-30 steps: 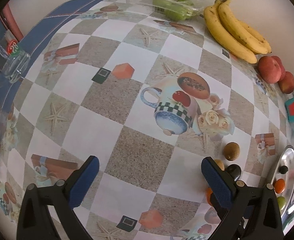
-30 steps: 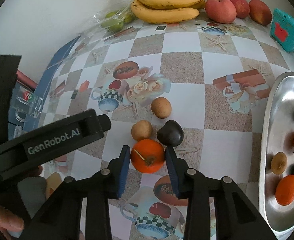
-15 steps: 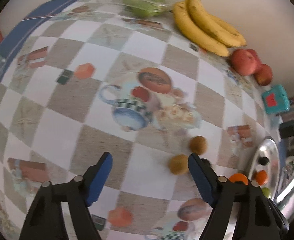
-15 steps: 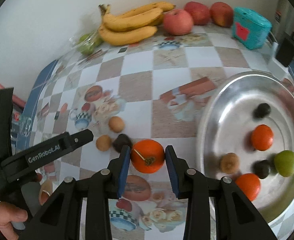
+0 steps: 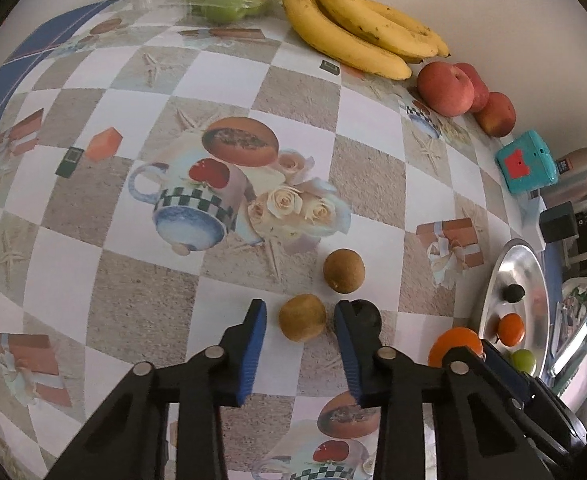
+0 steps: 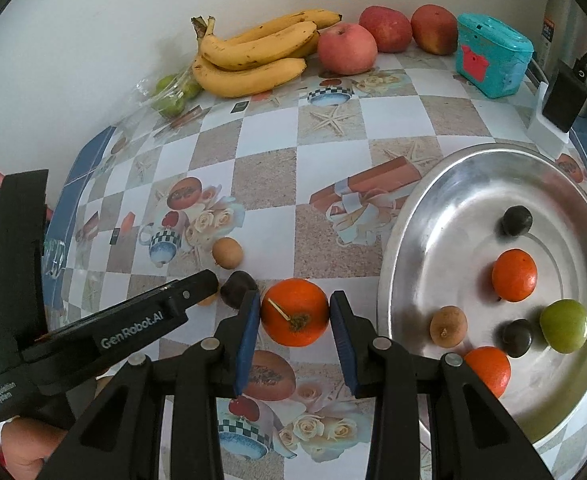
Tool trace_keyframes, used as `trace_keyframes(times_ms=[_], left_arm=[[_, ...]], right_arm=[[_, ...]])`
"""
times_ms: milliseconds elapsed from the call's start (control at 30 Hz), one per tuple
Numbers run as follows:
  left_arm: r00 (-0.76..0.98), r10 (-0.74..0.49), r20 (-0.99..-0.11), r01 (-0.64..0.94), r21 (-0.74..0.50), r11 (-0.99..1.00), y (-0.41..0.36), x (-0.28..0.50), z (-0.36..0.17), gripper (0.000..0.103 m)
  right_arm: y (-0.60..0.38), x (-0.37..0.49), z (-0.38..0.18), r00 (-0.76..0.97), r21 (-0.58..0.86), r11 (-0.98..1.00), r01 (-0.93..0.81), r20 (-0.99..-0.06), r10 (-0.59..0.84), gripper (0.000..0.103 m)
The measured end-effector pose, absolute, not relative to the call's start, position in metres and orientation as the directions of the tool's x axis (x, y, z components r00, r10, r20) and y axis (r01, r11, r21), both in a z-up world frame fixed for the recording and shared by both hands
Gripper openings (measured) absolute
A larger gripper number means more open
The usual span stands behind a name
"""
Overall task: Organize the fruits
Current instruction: 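Grasp a kiwi with the left tool while the right tool holds the orange, then carry the kiwi and orange over the steel bowl and release both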
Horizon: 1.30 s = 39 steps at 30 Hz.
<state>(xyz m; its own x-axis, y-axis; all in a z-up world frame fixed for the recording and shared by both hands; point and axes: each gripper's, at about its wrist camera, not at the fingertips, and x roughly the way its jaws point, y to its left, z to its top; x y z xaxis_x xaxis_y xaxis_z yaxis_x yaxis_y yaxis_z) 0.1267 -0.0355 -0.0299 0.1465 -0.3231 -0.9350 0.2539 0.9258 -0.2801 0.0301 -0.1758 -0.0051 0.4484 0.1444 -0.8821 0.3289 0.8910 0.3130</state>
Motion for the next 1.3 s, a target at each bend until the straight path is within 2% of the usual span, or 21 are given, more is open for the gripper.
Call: trace_keyframes(times_ms=[100,433,667,967,1300], left_arm=[[0.145,-0.325,-0.935,0.256,-0.282,0.925,-0.035,0.126,-0.03,0.027],[0.186,-0.334,-0.924,0.267,-0.279,0.922,-0.035,0.125,-0.016,0.027],[0.228,-0.356,-0.906,0.284,-0.288,0.915,-0.035,0.119,0.004,0.027],[0.25,-0.402,-0.881,0.375,-0.294,0.879,-0.063,0.096,0.026,0.026],[0.205,-0.437,-0.876,0.548,-0.267,0.793,-0.124,0.05,0.031,0.027]], right_arm=[[-0.176,0.03,-0.005,0.451,0.315,0.89,0.329,-0.881,0.145,0.037],[-0.183,0.025,-0.003,0.459,0.326,0.878,0.35,-0.877,0.143,0.037],[-0.216,0.011,0.007,0.48,0.311,0.847,0.432,-0.874,0.076,0.037],[-0.269,-0.02,0.012,0.479,0.287,0.773,0.565,-0.878,-0.024,0.037],[-0.309,-0.049,0.009,0.421,0.206,0.698,0.686,-0.895,-0.149,0.037]])
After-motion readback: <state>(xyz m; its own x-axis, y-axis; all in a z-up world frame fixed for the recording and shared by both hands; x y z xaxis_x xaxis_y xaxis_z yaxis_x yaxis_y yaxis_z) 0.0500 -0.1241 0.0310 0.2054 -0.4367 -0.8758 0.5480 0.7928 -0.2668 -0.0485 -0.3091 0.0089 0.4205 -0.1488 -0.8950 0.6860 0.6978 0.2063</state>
